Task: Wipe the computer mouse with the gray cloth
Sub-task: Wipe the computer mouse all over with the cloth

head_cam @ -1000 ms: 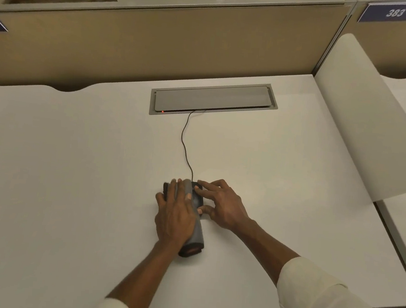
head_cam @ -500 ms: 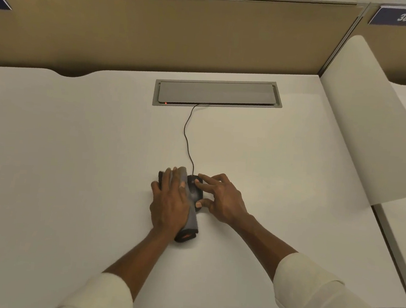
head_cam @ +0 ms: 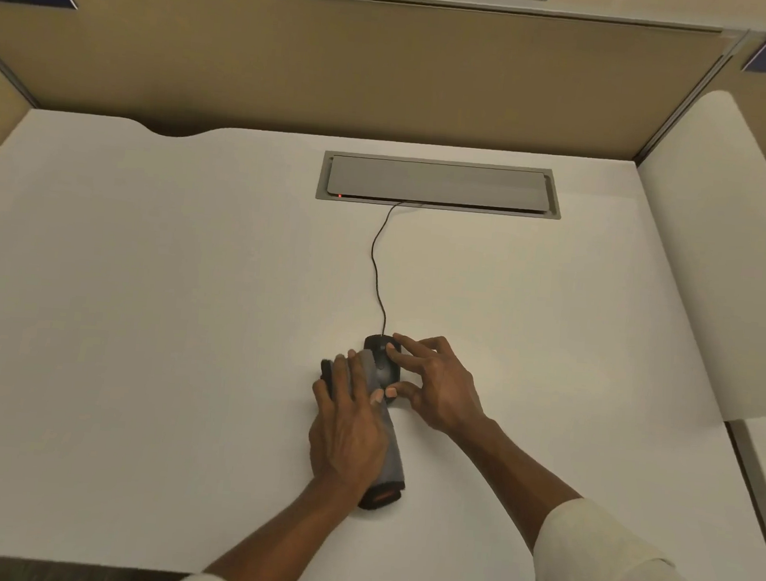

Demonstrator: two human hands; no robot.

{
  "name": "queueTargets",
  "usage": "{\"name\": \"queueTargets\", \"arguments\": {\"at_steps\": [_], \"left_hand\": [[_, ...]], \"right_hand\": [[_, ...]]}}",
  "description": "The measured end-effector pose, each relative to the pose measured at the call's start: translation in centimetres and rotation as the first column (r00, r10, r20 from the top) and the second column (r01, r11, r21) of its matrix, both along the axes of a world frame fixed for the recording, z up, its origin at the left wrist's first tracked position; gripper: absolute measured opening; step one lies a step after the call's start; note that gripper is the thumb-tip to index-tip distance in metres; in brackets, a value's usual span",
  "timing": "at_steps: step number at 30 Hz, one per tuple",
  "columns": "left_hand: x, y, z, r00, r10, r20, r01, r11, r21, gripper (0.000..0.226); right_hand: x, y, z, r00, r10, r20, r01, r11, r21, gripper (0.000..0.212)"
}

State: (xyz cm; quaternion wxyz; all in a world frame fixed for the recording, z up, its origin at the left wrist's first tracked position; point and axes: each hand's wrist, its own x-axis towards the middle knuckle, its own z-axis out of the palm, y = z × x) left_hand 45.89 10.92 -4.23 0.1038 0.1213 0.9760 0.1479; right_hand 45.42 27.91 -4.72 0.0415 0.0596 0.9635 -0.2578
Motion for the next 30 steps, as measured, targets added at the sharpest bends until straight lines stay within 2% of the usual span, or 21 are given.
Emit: {"name": "queueTargets", "arguments": {"at_steps": [2,5,9,12,19,23,26,30], "left_hand": [[-2.2,-0.1,0.1,0.998,-0.064,-0.026,0.063,0.997,-0.039,0.068],[-5.9,0.1,0.3,0.981,-0.194,0.014,0.194,0.976,-0.098,0.079],[-10.0,1.2,0.8,0.968,-0.249,0.027,0.251,0.966,-0.07,0.051],[-11.5,1.8,0.8,0.955,-0.292,0.041,0.295,0.953,-0.07,0.047],[-8.3,0.9,0.1,0.988,-0.146,0.046,0.146,0.989,0.002,0.056],[-4.1,0.3,0.2,0.997,-0.073,-0.018,0.074,0.997,0.003,0.06],[-1.1,0.1,0.1,0.997,-0.053,-0.059,0.053,0.999,-0.006,0.064],[1.7,-0.1,0.5,0.999,-0.038,-0.038,0.038,0.999,0.001,0.068]], "right_hand": [[0.0,0.1,0.1,1.0,0.009,-0.004,-0.009,1.0,0.001,0.058],[0.0,0.2,0.2,0.999,0.032,0.003,-0.032,0.999,0.015,0.06],[0.1,0.1,0.5,1.0,0.027,0.011,-0.028,1.0,0.009,0.061],[0.0,0.1,0.8,1.0,0.024,0.019,-0.024,1.0,0.008,0.061],[0.1,-0.1,0.9,0.999,0.034,0.022,-0.035,0.999,0.035,0.06],[0.1,0.0,0.9,0.999,0.049,0.009,-0.049,0.997,0.061,0.056],[0.1,-0.1,0.8,0.999,0.049,0.004,-0.05,0.996,0.078,0.057],[0.1,-0.2,0.5,0.999,0.032,0.013,-0.033,0.997,0.074,0.058]]}}
